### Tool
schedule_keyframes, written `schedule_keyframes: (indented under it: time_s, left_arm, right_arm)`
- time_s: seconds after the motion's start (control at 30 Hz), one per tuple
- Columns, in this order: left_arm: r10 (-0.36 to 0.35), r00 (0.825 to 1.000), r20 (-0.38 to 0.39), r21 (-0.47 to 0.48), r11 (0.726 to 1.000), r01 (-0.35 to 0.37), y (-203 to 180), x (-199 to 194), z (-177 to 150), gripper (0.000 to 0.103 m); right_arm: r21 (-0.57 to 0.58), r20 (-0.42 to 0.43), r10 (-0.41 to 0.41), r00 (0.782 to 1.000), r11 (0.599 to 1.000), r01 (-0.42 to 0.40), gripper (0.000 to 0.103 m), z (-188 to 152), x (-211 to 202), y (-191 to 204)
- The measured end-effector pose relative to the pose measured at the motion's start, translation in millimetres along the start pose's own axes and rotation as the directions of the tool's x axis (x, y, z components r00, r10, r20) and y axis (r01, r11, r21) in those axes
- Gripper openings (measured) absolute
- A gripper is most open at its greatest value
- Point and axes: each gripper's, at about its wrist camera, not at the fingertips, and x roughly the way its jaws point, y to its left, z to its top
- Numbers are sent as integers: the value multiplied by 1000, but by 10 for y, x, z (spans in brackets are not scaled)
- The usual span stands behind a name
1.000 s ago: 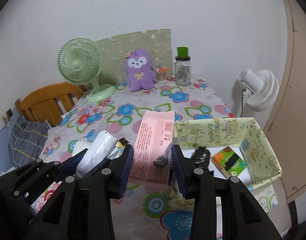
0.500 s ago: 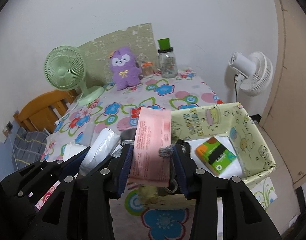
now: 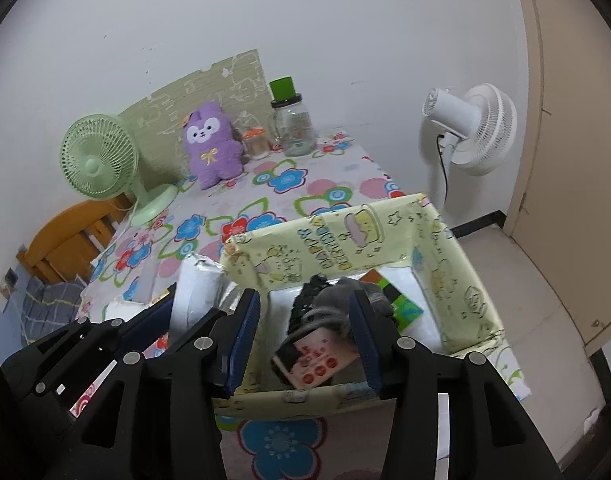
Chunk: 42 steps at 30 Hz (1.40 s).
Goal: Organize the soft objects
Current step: 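Carry the white bag in the left tool while the right tool carries the pink packet to the patterned box, then lower the white bag into the box and open the left tool while the right tool releases the pink packet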
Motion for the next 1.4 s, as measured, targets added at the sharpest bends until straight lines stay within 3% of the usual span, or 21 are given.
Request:
schedule_keyframes:
  time_s: [0.87, 1.03, 1.13, 1.23, 1.4]
  left_arm:
    - [-69, 998, 10, 3, 998, 69, -343, 381, 269, 26]
    - [-19, 1000, -11, -2, 1000, 19, -316, 512, 257, 70]
    - [-47, 999, -24, -16, 999, 47, -279, 541, 236, 76]
    - [-23, 999, -25, -2, 1000, 23, -280, 553, 210, 83]
    - [-13, 999, -32, -2, 1000, 13, -237, 553, 173, 86]
  right_arm:
    - [9, 24, -122, 992, 992, 122, 72, 206, 43, -493]
    - [-1, 3, -146, 989, 989, 146, 73, 209, 153, -536]
    - [2, -2, -140, 990, 990, 140, 75, 210, 205, -547]
    - [-13, -9, -143, 990, 990, 142, 76, 197, 261, -520]
    - [-25, -13, -137, 990, 990, 137, 77, 169, 282, -463]
